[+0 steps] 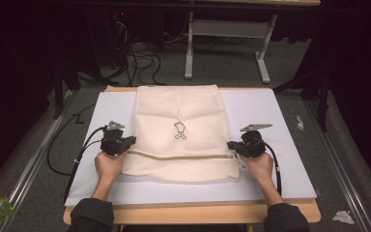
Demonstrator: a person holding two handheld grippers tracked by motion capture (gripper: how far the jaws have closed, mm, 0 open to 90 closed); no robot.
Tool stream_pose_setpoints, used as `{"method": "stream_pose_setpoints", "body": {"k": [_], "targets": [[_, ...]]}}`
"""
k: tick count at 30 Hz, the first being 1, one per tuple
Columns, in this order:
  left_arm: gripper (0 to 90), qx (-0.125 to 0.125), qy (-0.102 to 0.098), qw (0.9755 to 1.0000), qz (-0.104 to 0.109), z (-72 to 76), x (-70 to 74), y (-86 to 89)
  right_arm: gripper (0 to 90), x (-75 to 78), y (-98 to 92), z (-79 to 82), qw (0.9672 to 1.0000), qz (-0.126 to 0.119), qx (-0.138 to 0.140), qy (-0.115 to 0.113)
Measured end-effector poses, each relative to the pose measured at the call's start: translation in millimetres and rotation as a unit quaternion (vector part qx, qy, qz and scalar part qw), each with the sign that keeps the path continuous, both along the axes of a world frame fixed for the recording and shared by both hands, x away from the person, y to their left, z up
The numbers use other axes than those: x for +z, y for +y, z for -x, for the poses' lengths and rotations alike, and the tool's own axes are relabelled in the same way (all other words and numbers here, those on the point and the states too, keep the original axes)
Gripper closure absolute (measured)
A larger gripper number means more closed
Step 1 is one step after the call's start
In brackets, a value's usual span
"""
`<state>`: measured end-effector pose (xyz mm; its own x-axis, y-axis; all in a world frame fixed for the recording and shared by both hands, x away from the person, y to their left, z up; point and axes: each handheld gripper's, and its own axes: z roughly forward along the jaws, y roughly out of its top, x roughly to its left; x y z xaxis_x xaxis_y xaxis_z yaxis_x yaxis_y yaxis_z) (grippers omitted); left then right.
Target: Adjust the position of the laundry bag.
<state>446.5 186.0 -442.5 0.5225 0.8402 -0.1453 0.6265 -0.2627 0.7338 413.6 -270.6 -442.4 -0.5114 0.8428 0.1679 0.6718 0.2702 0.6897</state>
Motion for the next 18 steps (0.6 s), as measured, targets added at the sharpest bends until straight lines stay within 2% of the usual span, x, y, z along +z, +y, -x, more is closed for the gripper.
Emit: {"method": "stream_pose_setpoints", "body": {"k": [7,18], "targets": [[87.4,-0.014,-0.003,0.9999,-0.004,-2.2,0.0,-15.7,89.3,0.1,-16.2,3.6,0.9999,-0.004,-0.016,-0.001],[87.3,-0.023,-0.007,0.9997,0.001,-6.5,-0.5,-32.8,89.2,0.0,-34.0,5.8,0.9993,-0.004,-0.036,-0.002]]}}
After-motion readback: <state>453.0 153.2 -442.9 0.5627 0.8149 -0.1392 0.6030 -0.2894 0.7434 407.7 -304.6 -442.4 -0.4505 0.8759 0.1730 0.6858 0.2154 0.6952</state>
